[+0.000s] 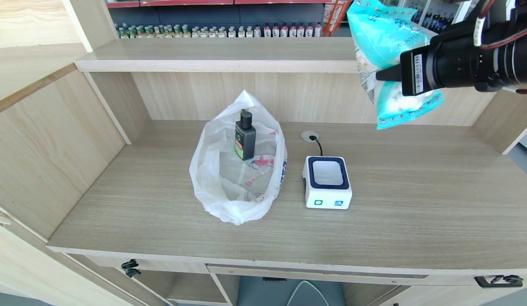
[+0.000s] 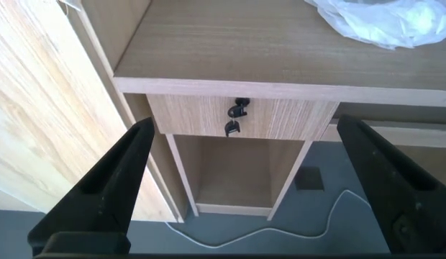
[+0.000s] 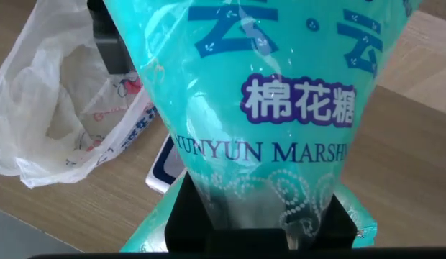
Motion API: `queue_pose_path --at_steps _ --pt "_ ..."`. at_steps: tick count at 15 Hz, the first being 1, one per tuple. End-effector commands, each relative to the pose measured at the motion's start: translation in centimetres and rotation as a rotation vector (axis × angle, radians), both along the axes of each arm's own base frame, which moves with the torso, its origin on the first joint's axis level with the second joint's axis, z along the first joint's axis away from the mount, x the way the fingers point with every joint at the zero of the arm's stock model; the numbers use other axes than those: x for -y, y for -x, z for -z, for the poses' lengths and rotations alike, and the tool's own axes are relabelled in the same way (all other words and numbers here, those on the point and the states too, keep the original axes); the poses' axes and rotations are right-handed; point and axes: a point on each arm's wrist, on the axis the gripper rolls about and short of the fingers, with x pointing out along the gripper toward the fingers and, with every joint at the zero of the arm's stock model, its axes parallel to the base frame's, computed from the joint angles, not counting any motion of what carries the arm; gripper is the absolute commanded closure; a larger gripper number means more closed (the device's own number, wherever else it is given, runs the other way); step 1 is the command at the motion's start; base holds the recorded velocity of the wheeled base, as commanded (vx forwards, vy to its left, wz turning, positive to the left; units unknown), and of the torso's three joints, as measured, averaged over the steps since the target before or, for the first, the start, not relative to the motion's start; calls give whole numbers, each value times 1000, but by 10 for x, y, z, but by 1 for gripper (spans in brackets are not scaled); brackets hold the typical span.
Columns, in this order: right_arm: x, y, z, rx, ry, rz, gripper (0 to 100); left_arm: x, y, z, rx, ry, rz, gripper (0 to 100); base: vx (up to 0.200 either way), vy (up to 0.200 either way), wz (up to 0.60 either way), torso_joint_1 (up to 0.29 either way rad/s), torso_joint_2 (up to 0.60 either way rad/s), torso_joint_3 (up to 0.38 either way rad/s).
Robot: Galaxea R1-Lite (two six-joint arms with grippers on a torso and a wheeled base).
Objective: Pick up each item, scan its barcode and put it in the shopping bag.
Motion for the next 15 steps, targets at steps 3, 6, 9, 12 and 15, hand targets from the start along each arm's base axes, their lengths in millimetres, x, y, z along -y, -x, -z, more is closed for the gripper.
queue_pose_path --at_steps 3,6,9,12,15 --pt "-15 -2 3 21 -8 -43 100 0 0 0 1 0 -1 0 0 0 600 4 4 4" --pt "-28 -11 15 46 -22 -60 100 0 0 0 1 0 -1 0 0 0 600 1 6 2" --pt "-36 -29 53 -40 26 -47 100 0 0 0 1 0 -1 0 0 0 0 0 0 0" --pt "-22 -51 95 -104 49 27 100 0 0 0 1 0 -1 0 0 0 0 0 0 0" --pt "-22 -64 112 -150 0 65 100 0 0 0 1 0 -1 0 0 0 0 0 0 0"
